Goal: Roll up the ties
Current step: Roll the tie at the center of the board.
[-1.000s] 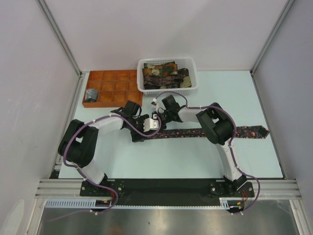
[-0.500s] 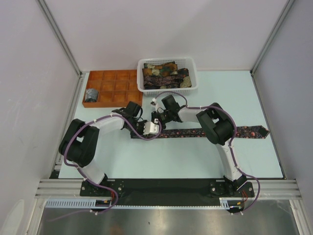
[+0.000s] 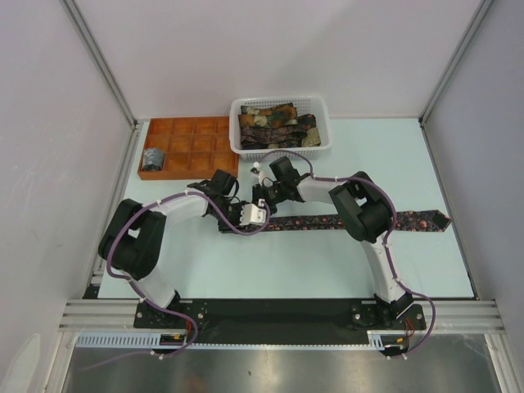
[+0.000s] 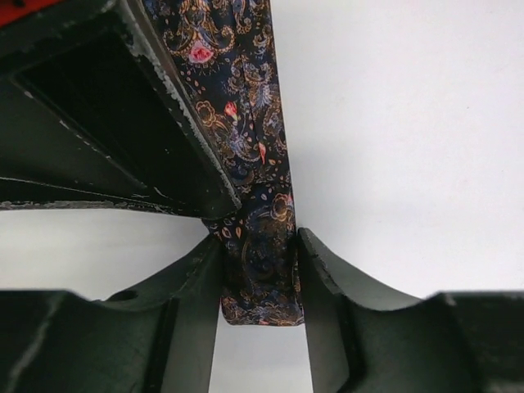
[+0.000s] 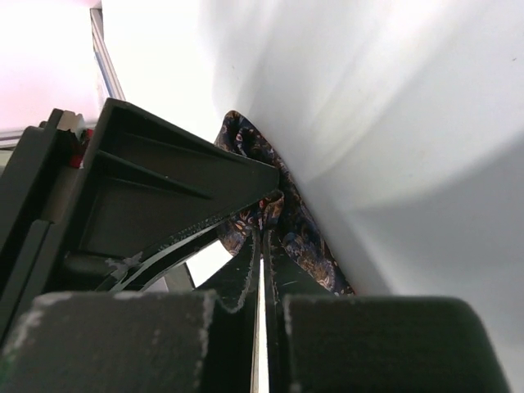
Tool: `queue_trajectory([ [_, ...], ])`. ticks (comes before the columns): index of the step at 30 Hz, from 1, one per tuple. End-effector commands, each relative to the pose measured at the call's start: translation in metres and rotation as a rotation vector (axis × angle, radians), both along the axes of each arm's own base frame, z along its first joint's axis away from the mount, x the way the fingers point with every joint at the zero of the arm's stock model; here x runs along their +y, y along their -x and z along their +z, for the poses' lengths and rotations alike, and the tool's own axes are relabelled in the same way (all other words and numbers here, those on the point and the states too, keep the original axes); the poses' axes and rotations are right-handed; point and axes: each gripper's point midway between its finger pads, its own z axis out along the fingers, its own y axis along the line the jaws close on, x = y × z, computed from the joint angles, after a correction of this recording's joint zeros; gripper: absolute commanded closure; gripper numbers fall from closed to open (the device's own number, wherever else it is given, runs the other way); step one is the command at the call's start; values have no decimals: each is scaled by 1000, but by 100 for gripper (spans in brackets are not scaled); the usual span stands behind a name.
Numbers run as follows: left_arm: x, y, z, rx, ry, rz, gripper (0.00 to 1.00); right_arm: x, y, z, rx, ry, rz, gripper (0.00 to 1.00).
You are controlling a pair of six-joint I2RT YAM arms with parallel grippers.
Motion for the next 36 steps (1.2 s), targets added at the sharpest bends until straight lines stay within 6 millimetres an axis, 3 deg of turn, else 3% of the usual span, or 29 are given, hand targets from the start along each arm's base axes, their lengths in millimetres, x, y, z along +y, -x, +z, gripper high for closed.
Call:
queue_trajectory([
  [1, -1, 6, 0, 42, 8, 32, 62, 3, -8, 34, -42, -58, 18, 90],
  [4, 0, 7, -3, 51, 1, 31, 68, -15, -24, 50, -59, -74, -25, 84],
  [10, 0, 6, -3, 51, 3, 33, 69, -52, -48, 39, -67, -13, -100, 81],
  [15, -1, 5, -4, 53, 4, 36, 68, -63, -43, 12, -73, 86, -76, 82],
  [20, -2, 4, -2, 52, 11, 42, 68, -73, -28, -3, -50, 147, -49, 84],
  [28, -3, 6, -1, 53, 18, 44, 67, -79, -10, 2, -31, 155, -5, 87],
  [36, -2, 5, -2, 53, 14, 50, 67, -99, -50, 13, -74, 132, -101, 86],
])
